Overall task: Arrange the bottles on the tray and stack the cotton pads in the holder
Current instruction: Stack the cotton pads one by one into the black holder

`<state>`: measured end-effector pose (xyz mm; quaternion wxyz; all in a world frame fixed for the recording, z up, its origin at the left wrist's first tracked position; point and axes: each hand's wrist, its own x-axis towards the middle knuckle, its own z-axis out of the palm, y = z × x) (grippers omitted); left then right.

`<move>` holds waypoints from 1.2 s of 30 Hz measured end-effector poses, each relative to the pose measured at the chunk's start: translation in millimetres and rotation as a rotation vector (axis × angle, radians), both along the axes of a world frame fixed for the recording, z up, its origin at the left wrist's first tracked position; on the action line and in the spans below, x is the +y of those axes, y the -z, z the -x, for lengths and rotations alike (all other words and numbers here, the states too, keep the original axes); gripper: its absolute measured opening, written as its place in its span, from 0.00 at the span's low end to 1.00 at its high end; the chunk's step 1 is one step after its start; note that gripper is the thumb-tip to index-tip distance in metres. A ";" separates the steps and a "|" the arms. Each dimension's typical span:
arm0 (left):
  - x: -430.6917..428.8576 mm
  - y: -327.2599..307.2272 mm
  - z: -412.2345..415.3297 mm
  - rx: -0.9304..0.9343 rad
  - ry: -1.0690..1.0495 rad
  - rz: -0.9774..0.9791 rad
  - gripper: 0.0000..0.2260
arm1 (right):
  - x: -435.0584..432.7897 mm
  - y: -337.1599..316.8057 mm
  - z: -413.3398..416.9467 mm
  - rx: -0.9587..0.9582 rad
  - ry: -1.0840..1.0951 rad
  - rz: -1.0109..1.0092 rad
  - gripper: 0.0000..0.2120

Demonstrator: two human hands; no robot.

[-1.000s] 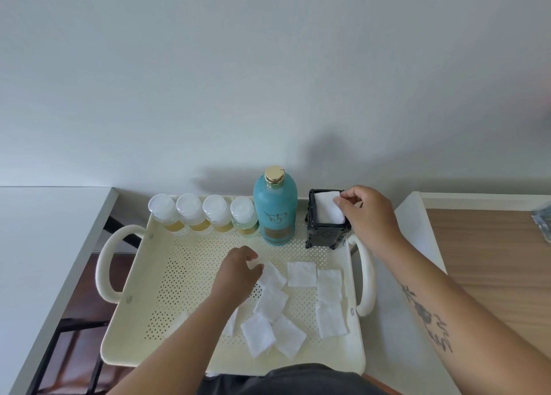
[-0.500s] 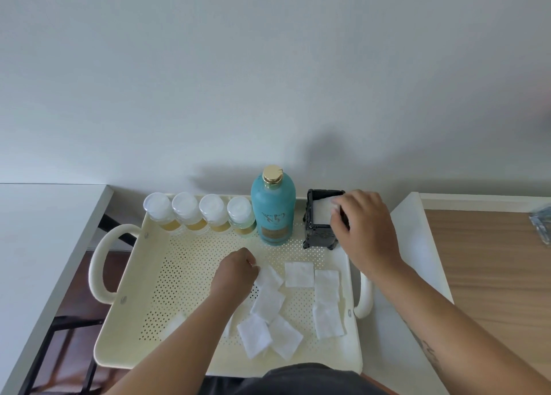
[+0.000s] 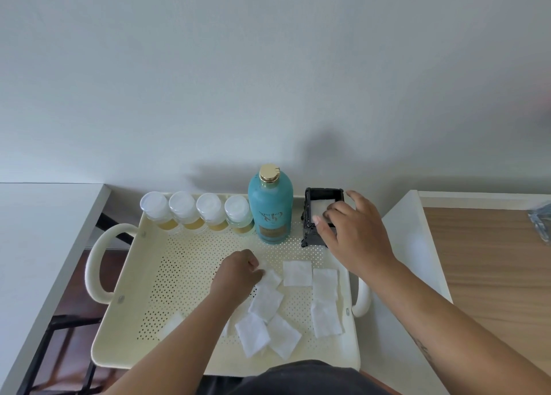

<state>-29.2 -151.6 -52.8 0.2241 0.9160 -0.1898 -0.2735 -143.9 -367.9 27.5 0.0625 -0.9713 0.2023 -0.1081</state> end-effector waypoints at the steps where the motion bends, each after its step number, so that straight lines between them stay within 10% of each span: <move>1: -1.1 -0.2 0.5 0.002 0.003 -0.002 0.04 | 0.4 -0.3 -0.1 0.006 0.000 0.003 0.28; 13: 1.4 -22.5 -4.2 -0.108 -0.047 0.196 0.03 | 0.6 -1.0 0.8 0.041 -0.016 0.001 0.28; 23: 2.0 -67.6 0.0 0.112 -0.137 0.523 0.05 | 16.8 -6.0 12.8 -0.382 -0.168 0.050 0.07; 36: -9.7 -94.7 10.5 0.309 -0.046 0.681 0.04 | 58.8 -18.9 14.0 -0.182 -0.037 -0.647 0.06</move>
